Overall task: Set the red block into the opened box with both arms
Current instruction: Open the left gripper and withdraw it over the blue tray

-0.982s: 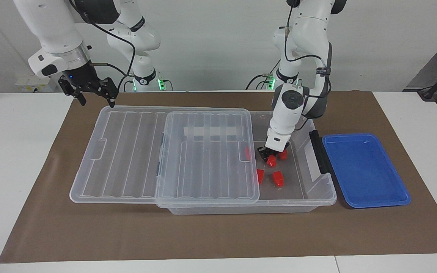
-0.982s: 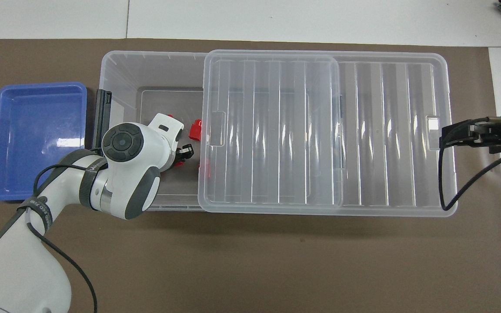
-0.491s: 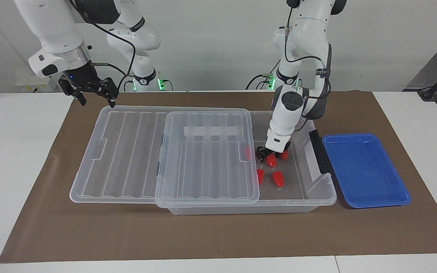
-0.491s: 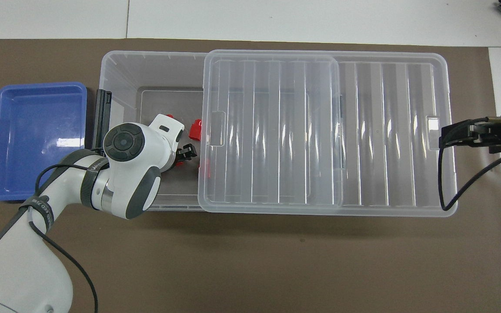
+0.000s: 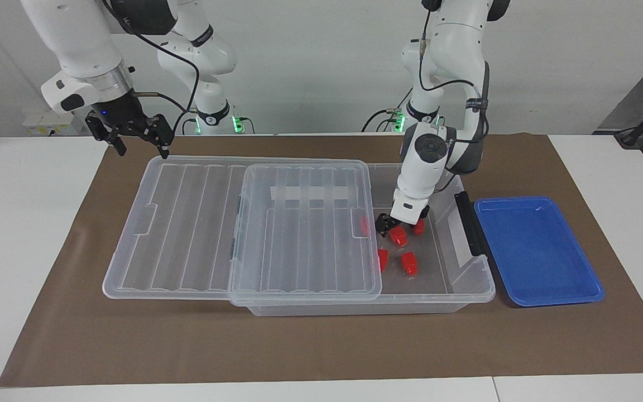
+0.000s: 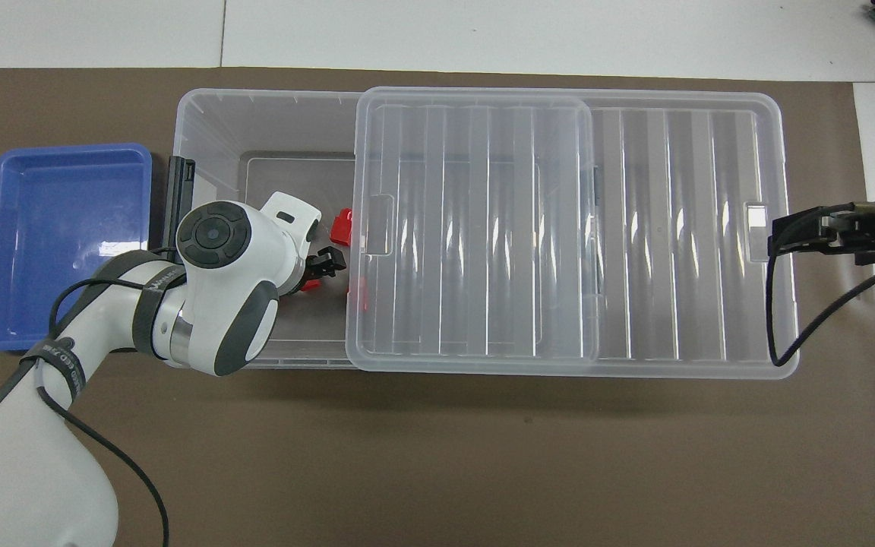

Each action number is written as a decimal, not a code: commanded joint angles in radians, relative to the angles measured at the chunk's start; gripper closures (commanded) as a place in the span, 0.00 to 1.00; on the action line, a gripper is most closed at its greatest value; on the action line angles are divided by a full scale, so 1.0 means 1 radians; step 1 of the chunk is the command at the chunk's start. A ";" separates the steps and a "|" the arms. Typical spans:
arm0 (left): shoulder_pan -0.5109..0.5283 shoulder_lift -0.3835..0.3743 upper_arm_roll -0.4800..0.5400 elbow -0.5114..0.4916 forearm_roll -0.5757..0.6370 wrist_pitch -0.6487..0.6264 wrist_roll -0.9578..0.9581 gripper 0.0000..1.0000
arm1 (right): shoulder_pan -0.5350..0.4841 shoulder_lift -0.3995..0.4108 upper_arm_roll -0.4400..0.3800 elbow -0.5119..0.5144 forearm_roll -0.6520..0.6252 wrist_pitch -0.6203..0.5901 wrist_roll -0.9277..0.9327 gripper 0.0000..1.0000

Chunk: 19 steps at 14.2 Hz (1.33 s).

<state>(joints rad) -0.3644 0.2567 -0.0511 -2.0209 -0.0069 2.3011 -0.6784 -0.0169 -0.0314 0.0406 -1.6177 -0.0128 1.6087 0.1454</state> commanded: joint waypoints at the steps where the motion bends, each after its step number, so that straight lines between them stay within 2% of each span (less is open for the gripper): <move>1: -0.016 -0.051 0.013 0.021 0.010 -0.087 -0.010 0.00 | -0.002 0.004 0.004 -0.008 -0.022 0.036 0.003 0.01; 4: -0.011 -0.086 0.013 0.060 0.008 -0.184 -0.007 0.00 | -0.003 0.027 -0.008 -0.010 -0.023 0.082 -0.003 0.04; 6: -0.005 -0.089 0.014 0.137 0.008 -0.303 -0.004 0.00 | -0.006 0.048 -0.019 -0.013 -0.022 0.128 -0.003 0.09; 7: -0.001 -0.102 0.016 0.177 0.007 -0.371 0.002 0.00 | -0.008 0.065 -0.033 -0.013 -0.022 0.148 -0.004 0.16; 8: 0.013 -0.109 0.020 0.221 0.002 -0.437 0.005 0.00 | -0.008 0.079 -0.050 -0.011 -0.021 0.172 -0.007 0.26; 9: 0.030 -0.112 0.020 0.264 -0.001 -0.496 0.007 0.00 | -0.008 0.093 -0.056 -0.013 -0.021 0.192 -0.018 0.45; 11: 0.036 -0.117 0.028 0.341 -0.001 -0.595 0.014 0.00 | -0.011 0.117 -0.070 -0.013 -0.021 0.232 -0.035 0.96; 12: 0.059 -0.119 0.030 0.369 -0.001 -0.627 0.032 0.00 | -0.011 0.128 -0.082 -0.013 -0.021 0.246 -0.043 1.00; 14: 0.123 -0.145 0.030 0.393 -0.001 -0.666 0.133 0.00 | -0.012 0.157 -0.106 -0.013 -0.019 0.286 -0.067 1.00; 19: 0.293 -0.229 0.028 0.375 0.005 -0.689 0.357 0.00 | -0.017 0.237 -0.145 -0.013 0.001 0.379 -0.093 1.00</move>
<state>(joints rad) -0.1306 0.0635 -0.0145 -1.6280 -0.0070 1.6330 -0.3921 -0.0222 0.1749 -0.0971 -1.6299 -0.0219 1.9469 0.0841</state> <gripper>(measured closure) 0.000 0.991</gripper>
